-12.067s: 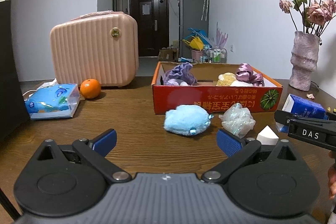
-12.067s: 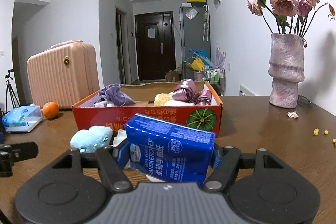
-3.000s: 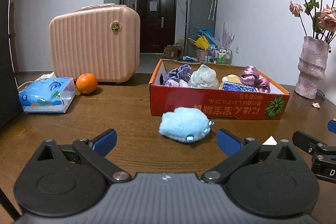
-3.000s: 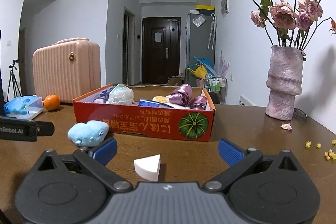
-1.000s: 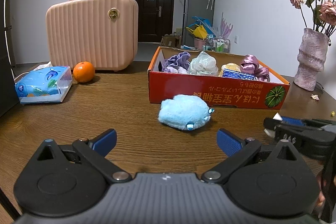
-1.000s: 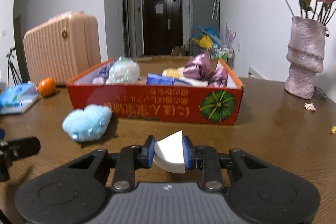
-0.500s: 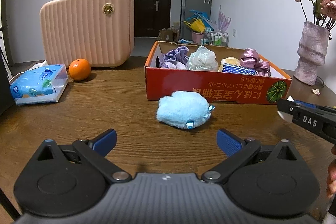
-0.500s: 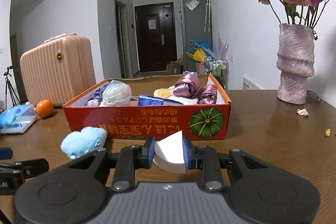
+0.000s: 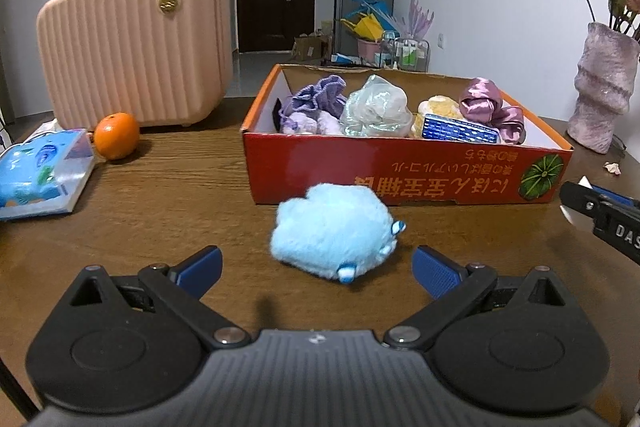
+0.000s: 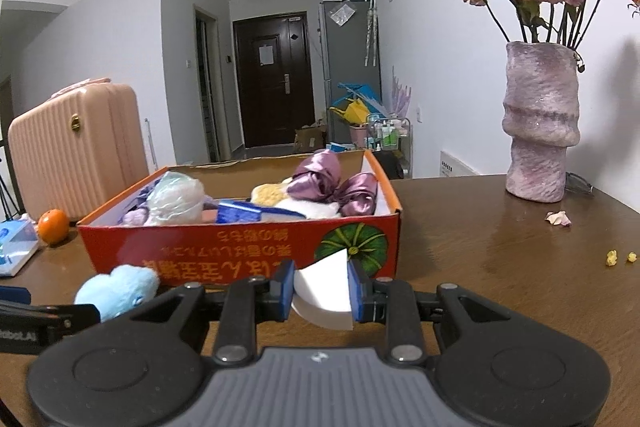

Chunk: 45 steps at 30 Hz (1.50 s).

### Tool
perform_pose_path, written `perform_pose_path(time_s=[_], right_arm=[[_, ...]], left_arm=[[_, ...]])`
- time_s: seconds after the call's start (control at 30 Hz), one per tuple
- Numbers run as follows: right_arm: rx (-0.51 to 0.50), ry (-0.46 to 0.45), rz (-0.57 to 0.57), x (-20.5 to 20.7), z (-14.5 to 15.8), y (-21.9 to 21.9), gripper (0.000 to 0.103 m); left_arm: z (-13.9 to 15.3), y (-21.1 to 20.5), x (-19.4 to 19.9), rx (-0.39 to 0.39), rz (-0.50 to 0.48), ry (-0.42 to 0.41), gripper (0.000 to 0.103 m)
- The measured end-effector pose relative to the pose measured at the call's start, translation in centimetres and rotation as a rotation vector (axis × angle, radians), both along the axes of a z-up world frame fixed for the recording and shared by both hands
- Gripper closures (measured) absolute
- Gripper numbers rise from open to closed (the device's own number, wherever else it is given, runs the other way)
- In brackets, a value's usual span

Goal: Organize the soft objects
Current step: 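Lift the wedge sponge with the right gripper while the left gripper grasps the blue plush, then carry the wedge sponge and blue plush over the box with both grippers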

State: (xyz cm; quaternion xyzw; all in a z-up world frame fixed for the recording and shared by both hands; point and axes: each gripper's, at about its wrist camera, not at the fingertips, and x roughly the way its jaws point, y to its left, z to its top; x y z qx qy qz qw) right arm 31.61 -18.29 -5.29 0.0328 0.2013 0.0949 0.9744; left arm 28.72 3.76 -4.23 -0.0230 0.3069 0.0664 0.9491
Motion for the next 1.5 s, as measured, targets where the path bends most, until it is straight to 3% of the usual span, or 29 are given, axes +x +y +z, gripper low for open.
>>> perform_pose_path(time_s=[0.77, 0.83, 0.87, 0.93, 1.5], right_arm=[[-0.025, 0.011, -0.014, 3.2, -0.7, -0.7, 0.075], [-0.026, 0.007, -0.011, 3.1, -0.7, -0.6, 0.075], [-0.026, 0.007, -0.011, 3.0, -0.7, -0.6, 0.075], [-0.025, 0.008, -0.01, 3.0, -0.7, -0.6, 0.075], [-0.009, -0.019, 0.023, 2.0, -0.5, -0.4, 0.075]], left_arm=[[-2.4, -0.5, 7.2, 0.007, 0.016, 0.081, 0.0], [-2.6, -0.2, 7.4, -0.011, 0.01, 0.091, 0.003], [-2.7, 0.0, 7.4, -0.018, 0.011, 0.094, 0.009], [-2.8, 0.2, 7.4, -0.022, 0.012, 0.089, 0.021], [-1.8, -0.2, 5.0, 0.032, 0.038, -0.01, 0.024]])
